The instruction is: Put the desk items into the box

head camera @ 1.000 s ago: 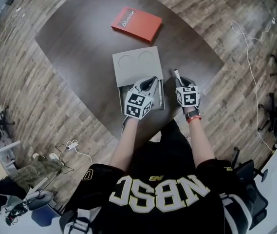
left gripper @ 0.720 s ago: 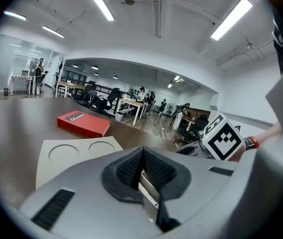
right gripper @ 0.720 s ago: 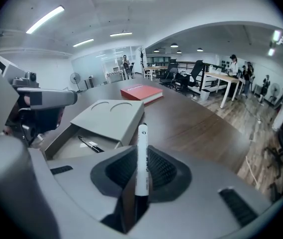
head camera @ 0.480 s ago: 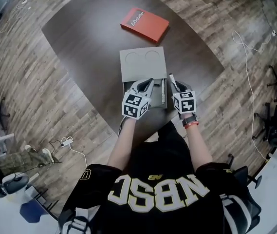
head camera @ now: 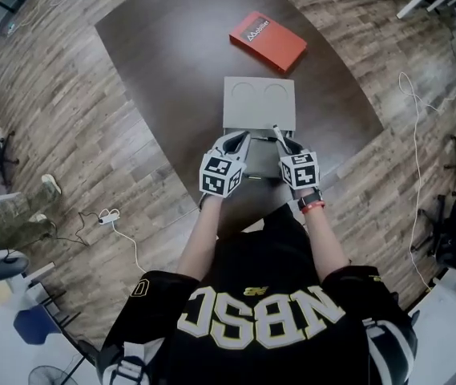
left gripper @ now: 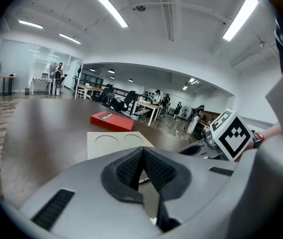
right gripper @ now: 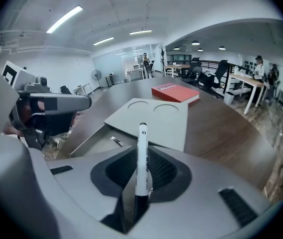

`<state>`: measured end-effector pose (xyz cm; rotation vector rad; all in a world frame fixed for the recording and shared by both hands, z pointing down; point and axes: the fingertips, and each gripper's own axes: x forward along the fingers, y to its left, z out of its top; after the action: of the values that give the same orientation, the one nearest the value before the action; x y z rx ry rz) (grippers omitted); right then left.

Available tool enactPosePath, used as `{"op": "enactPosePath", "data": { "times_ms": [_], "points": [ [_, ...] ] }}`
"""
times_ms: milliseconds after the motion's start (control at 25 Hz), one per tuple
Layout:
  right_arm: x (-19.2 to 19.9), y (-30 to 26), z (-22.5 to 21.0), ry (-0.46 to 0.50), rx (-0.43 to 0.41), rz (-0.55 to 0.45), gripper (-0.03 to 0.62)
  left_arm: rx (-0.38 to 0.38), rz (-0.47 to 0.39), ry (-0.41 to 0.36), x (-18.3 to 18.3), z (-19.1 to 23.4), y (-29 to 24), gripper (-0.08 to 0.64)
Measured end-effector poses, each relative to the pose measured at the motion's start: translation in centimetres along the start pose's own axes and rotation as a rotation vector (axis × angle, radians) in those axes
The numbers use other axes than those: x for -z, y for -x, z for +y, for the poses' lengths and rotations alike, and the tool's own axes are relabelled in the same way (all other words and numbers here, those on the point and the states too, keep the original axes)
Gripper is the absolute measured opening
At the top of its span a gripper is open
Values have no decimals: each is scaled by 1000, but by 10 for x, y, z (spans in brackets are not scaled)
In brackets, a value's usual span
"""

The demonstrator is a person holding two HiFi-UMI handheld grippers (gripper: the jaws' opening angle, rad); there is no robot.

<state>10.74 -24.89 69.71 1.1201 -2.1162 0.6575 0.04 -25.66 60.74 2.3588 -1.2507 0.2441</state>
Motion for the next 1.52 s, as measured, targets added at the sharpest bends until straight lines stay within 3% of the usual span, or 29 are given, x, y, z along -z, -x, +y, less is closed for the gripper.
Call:
{"op": "enactPosePath", "data": {
  "times_ms": [760,1200,1520],
  "points": [
    [12,-58,94,172,-228,121,74,-202,0,114,32,62,59,14],
    [25,-85,102,238,-242,187,74,-246,12,134,41,70,75,14],
    [27,-86,104,202,-255,173,92,-248,21,133,49,66,79,14]
  ]
}}
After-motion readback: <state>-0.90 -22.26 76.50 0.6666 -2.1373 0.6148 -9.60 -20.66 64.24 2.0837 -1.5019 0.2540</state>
